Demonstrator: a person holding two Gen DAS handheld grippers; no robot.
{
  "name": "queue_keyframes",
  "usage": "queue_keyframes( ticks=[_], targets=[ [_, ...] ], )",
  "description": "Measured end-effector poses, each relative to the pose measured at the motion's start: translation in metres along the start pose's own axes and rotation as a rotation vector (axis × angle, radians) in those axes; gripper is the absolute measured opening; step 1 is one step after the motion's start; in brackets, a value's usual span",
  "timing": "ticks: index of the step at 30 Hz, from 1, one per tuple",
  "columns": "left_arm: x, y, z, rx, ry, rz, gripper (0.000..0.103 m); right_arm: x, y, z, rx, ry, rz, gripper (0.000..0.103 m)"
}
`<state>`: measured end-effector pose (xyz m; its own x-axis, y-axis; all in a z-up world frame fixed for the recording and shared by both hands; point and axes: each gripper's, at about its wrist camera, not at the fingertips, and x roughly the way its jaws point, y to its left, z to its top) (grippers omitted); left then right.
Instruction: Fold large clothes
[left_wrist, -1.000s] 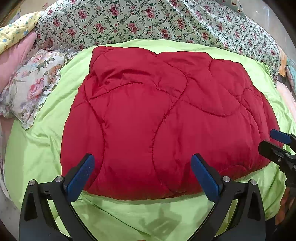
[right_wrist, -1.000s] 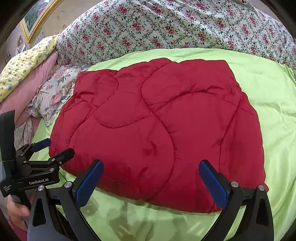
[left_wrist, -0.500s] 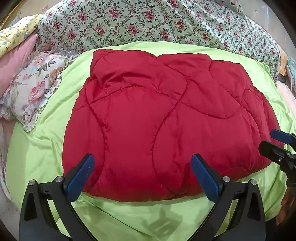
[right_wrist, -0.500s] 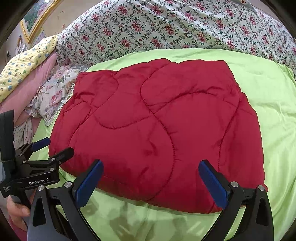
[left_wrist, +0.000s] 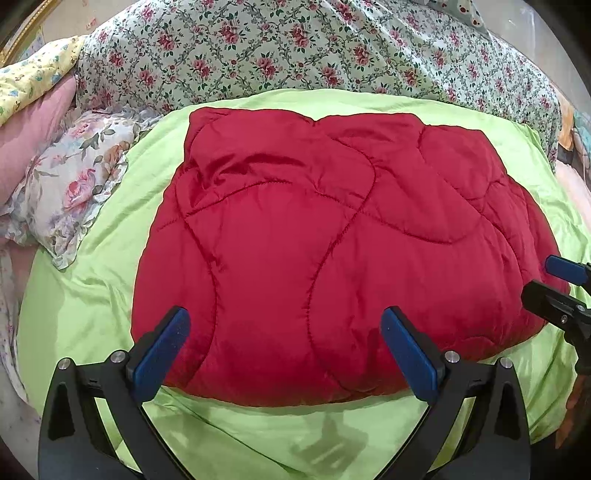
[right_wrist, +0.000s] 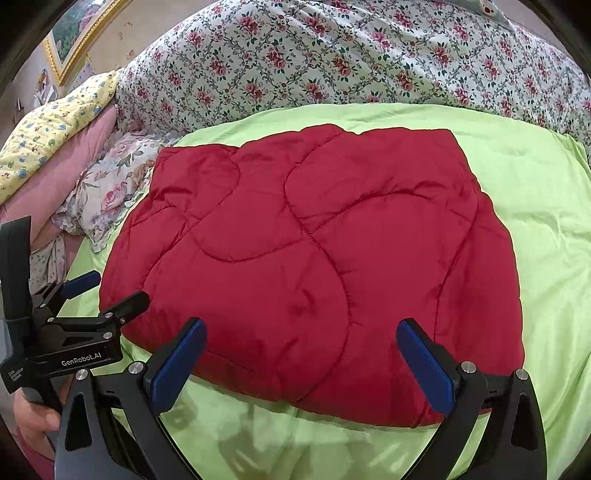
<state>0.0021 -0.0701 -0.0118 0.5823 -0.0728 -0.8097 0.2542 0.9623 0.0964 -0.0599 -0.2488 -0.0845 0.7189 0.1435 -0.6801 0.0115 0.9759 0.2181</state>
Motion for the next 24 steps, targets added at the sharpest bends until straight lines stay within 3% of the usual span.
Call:
queue_keyframes(
  ticks=[24],
  targets=[
    [-0.0031, -0.0004, 0.0035, -0.002, -0.027, 0.001, 0.103, -0.0016, -0.0031, 0.0033, 0.001, -0.004, -0.001, 0.103]
  ],
)
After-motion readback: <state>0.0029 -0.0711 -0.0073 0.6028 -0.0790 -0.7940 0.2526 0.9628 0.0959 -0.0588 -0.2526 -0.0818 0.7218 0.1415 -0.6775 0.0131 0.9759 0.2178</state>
